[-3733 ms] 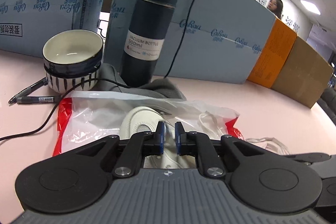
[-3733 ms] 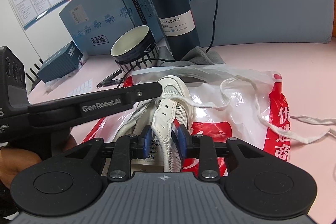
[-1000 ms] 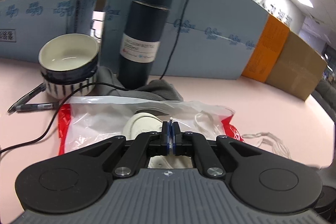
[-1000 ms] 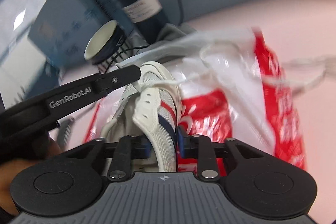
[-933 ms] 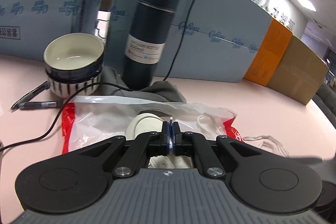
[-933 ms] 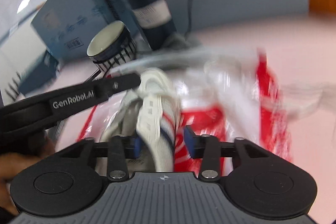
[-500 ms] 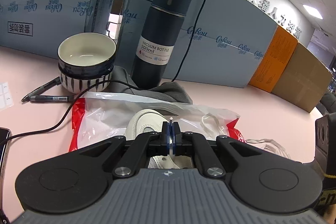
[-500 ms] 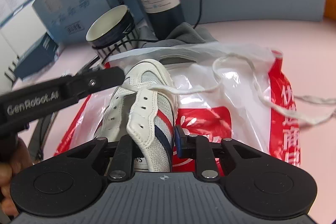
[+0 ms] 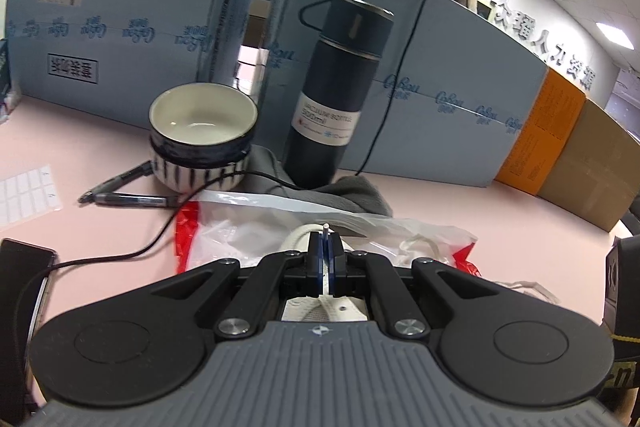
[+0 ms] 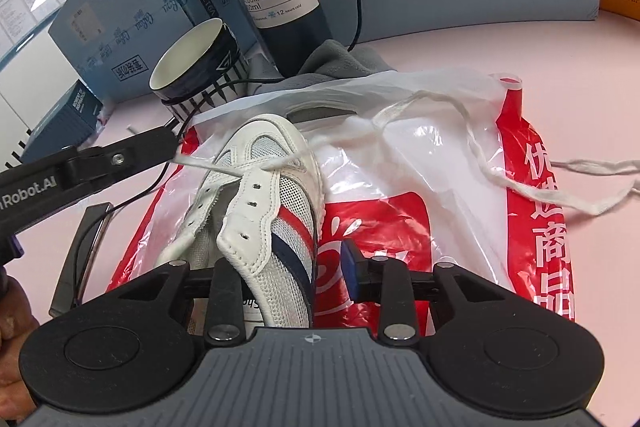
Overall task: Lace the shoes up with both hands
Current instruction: 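Pull the white lace up and away from the sneaker with the left gripper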
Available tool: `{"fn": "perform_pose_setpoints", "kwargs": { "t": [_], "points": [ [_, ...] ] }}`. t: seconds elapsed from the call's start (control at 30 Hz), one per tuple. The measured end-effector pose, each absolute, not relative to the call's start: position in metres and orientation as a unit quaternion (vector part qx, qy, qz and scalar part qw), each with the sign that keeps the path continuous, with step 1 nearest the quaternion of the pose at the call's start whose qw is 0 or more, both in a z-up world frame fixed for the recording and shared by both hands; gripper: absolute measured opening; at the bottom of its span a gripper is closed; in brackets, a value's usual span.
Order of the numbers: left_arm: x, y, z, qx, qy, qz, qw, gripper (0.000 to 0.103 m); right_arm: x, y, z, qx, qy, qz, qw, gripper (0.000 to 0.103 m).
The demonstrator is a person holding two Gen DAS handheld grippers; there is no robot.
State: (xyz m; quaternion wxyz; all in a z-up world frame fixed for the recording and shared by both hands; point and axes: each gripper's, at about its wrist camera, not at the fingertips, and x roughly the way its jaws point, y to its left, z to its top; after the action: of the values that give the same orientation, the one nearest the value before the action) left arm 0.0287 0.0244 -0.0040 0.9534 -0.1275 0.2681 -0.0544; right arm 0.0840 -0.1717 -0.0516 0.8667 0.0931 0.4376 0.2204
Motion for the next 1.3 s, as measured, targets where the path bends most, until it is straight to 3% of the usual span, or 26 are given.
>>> {"fn": "perform_pose_setpoints", "kwargs": {
  "t": [1.3],
  "points": [
    [-0.038, 0.187, 0.066, -0.126, 0.134, 0.199, 0.963, 0.002, 0.084, -0.176, -0.055, 0.103, 0.439, 0.214, 0.867, 0.034]
  ]
}}
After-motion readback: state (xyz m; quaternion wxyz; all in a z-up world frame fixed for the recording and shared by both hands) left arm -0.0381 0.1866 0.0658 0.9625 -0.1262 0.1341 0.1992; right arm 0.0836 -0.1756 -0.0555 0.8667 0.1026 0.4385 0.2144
